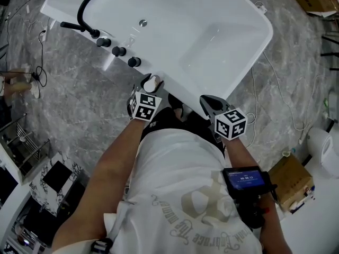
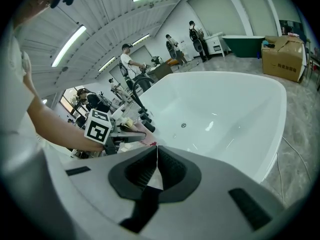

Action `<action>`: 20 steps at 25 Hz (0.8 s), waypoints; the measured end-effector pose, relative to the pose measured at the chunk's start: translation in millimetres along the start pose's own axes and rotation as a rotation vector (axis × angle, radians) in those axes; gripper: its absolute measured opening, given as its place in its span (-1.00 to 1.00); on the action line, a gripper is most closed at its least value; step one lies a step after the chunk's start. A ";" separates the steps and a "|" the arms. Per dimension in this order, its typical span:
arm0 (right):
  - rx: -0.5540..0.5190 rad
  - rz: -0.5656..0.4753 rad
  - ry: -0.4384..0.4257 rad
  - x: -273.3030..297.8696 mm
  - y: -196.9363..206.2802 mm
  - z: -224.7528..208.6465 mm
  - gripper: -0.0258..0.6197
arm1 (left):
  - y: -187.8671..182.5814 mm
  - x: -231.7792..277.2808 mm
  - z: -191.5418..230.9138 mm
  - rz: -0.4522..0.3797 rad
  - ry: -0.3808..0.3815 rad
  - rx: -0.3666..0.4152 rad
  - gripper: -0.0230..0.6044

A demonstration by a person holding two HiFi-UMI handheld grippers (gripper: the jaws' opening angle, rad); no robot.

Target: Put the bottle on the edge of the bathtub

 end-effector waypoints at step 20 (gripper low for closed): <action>-0.013 0.000 -0.013 3.6 -2.7 3.6 -0.90 | -0.1 4.8 -3.2 -0.002 -0.054 -0.117 -0.13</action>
Point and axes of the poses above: the fingertips, and each gripper's own axes: x forward along the fingers, z to its left, y out of its underside, the point moved 7 cm from there along -x, backward along the fingers, and after that the axes turned 7 degrees about -z, right-handed, at the moved point
